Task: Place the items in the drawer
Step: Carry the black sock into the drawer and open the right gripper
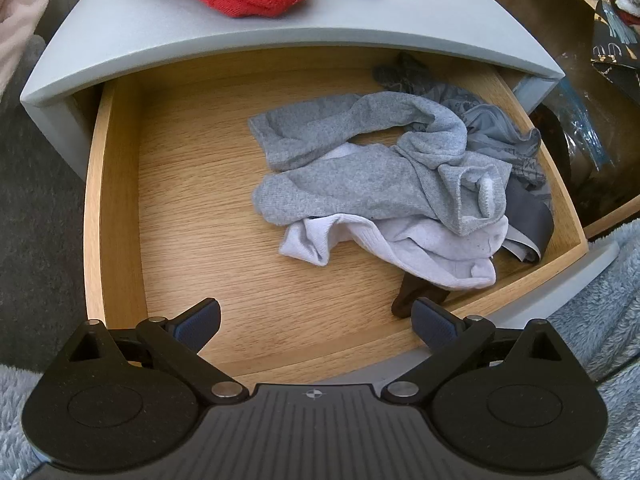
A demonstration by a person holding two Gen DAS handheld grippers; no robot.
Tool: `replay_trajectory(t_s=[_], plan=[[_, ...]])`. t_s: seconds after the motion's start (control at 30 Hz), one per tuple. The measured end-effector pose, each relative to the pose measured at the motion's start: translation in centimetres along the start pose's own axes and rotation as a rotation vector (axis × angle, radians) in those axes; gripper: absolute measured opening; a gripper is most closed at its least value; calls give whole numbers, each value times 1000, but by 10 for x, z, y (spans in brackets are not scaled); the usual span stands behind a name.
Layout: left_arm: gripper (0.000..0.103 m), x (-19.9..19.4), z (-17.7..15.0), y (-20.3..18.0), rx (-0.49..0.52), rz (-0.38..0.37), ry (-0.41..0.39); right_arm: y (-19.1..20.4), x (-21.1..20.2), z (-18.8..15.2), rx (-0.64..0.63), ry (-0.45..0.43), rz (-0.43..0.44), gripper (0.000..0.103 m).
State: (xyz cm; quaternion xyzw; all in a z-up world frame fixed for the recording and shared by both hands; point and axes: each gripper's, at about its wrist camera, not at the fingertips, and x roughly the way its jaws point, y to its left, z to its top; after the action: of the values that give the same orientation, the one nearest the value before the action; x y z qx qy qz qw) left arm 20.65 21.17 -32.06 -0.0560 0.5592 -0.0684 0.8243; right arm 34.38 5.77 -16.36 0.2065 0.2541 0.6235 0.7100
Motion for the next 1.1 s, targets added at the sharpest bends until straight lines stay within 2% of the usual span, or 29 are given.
replay_trajectory(t_s=[0.1, 0.2, 0.3, 0.4, 0.53, 0.63, 0.7, 0.9, 1.1], plan=[[102, 0, 0, 0, 0, 0, 0, -11, 17, -11, 62, 80, 39, 5], [102, 0, 0, -1, 1, 2, -1, -37, 24, -27, 194, 136, -4, 5], [102, 0, 0, -1, 0, 2, -1, -66, 23, -44, 293, 189, -126, 5], [102, -1, 0, -1, -1, 2, -1, -80, 16, -60, 300, 256, -249, 5], [102, 0, 0, 0, -1, 3, -1, -95, 6, -78, 352, 316, -380, 5], [102, -1, 0, -1, -1, 5, -3, -111, 2, -95, 425, 395, -455, 5], [102, -1, -1, -2, 1, 9, -4, -114, 2, -107, 412, 461, -486, 5], [102, 0, -1, -2, -2, 7, -3, -110, 18, -131, 381, 620, -504, 5], [102, 1, -1, -2, -1, 6, -1, -125, 17, -153, 386, 793, -639, 6]])
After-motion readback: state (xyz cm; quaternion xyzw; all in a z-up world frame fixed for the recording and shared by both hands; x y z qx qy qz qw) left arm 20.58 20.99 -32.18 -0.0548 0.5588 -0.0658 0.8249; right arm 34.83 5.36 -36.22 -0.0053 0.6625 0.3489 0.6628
